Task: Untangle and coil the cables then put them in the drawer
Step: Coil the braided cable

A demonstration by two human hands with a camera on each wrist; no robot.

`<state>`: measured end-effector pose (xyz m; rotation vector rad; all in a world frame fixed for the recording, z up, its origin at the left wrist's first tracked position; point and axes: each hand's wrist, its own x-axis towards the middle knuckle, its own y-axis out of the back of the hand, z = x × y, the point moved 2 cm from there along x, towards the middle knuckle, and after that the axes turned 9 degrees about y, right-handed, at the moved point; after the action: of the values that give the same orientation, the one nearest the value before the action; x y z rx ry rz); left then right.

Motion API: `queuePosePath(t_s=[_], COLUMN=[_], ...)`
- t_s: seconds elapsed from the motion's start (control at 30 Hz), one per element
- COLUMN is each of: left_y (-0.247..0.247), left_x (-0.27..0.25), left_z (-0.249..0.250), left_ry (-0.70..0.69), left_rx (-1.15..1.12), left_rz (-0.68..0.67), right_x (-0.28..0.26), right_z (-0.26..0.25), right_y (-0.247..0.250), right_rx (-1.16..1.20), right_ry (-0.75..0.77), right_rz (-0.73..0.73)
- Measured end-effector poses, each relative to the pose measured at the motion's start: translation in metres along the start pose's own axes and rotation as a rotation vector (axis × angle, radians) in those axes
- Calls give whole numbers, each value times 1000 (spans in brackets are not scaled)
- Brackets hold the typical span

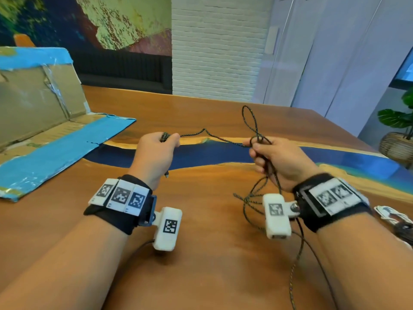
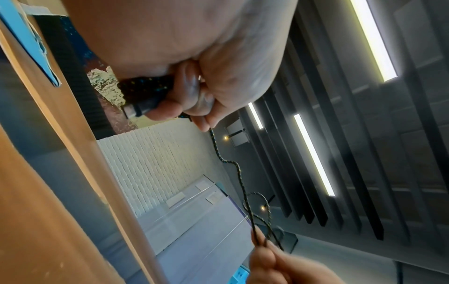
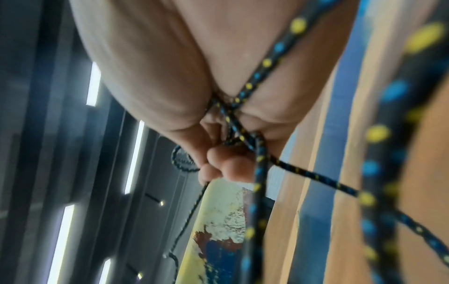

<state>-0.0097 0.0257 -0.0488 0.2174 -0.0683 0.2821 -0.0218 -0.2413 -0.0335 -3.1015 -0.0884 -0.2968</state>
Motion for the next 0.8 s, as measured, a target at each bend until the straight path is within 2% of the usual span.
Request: queuePosePath(t_s=[0.1, 0.2, 0.3, 0.37, 0.43, 0.5, 0.57, 0.67, 0.8], left_y=[-8, -14, -17, -17, -15, -13, -13, -11, -10], left_x=[-5, -10, -14, -13, -9, -5, -2, -2, -4], left_z=[0, 3, 6, 5, 1, -3, -6, -8, -6], left_ry=[-22, -55, -95, -80, -40, 15, 50, 62, 65], left_rx=[19, 21, 26, 23, 9, 2, -9, -24, -29], left_rz=[-50, -96, -104, -100, -90, -77, -85, -87, -99], right_x=[35, 60, 74, 82, 82, 75, 60, 35, -7], right_z=[-26, -67, -88, -74, -49, -27, -19, -23, -18], right_y=[-4, -14, -33, -38, -33, -18, -7, -1, -6], right_rx=[-203, -125, -62, -273, -677, -954, -1024, -1201, -1178], right_ry=[135, 350, 556, 579, 425, 200, 59, 49, -247], right_rz=[133, 238, 254, 194, 54, -64, -86, -155, -538])
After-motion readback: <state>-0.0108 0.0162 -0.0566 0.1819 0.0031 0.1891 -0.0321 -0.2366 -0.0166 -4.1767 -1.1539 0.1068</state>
